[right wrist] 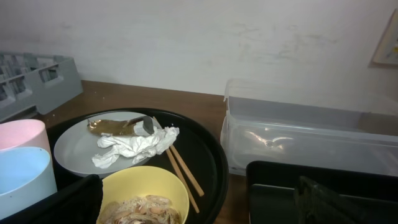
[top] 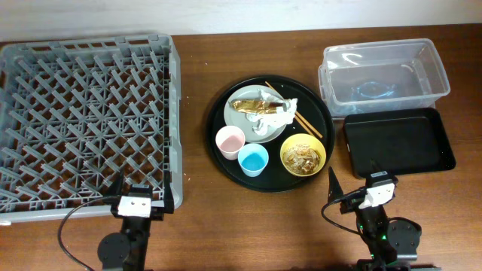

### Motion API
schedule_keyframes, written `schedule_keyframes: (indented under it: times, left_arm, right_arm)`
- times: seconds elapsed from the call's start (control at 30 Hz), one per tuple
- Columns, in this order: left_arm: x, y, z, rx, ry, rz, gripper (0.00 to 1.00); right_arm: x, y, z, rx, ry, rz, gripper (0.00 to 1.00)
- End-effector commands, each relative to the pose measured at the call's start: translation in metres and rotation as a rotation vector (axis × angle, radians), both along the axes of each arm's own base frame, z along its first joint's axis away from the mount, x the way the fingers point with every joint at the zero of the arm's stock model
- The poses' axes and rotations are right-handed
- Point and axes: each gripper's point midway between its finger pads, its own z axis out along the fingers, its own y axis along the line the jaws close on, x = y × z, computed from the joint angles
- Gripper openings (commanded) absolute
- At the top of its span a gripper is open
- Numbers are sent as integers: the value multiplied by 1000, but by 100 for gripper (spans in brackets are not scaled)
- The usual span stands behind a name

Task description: Sort waste into correct bins and load items into the dishwasher rack

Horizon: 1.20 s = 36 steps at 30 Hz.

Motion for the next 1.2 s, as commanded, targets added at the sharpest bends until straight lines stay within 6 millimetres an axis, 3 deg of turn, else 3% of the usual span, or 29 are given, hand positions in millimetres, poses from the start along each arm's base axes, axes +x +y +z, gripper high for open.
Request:
schedule_keyframes:
  times: [0.0,0.77,0.87,1.17]
  left_arm:
    - [0,0,-1,10,-1,2,100]
    - [0,8,1,14,-8,49,100]
    - [1,11,14,14,-61,63,100]
    - [1,5,16,11,-72,32,100]
  right_arm:
    - [0,1,-3,1,5,4,99]
    - [0,1,-3,1,3,0,99]
    - [0,1,4,0,-26,1,99]
    - [0,3,19,-2,-83,11,99]
